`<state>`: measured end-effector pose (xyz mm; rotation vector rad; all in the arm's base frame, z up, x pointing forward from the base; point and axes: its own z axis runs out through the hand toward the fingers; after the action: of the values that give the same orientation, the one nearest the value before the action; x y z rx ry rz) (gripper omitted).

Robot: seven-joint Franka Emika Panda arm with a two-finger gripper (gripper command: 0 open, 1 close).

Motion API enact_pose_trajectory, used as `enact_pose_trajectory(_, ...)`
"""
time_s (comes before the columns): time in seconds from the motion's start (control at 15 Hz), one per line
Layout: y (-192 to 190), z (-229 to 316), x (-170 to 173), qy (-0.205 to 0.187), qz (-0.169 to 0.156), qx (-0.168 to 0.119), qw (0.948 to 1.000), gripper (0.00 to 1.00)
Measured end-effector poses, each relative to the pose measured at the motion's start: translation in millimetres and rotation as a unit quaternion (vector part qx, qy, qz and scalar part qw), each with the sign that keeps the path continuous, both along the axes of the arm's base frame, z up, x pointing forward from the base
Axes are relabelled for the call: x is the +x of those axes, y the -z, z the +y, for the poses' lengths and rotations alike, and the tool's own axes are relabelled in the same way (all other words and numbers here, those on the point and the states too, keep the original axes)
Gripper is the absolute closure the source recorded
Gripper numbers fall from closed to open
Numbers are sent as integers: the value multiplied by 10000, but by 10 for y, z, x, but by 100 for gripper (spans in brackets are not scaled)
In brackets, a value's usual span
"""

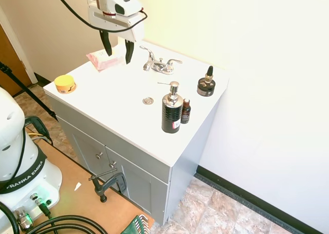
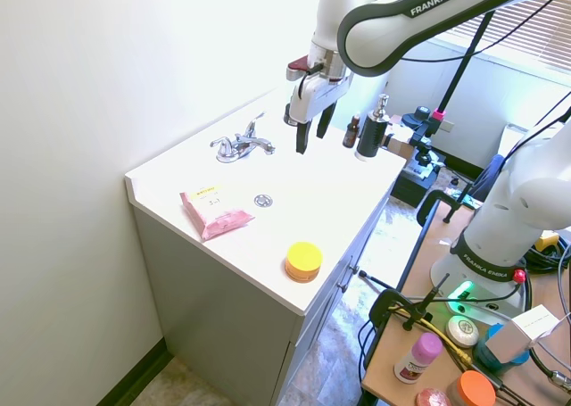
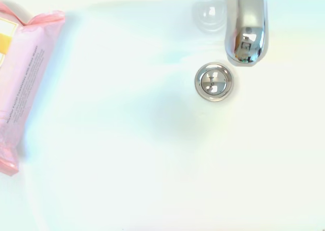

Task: Turn on the hot water

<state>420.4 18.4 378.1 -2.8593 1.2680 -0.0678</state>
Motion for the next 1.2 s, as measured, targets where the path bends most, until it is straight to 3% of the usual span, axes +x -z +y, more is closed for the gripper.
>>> enact_pose_trajectory(0.2,11,41,51,155,-101,-20,9998,0)
enact_pose_trajectory(0.4,11,366,290,583,-507,-129,9969,0)
enact_pose_trajectory(0.6,89,603,615,900,-1191,-222,9885,0)
enact_pose_trajectory(0.8,240,679,905,1055,-1846,-297,9767,0)
enact_pose_trajectory(1.0,356,648,1173,1220,-2087,-539,9688,0)
enact_pose_trajectory(1.2,452,708,1403,1271,-2211,-622,9649,0)
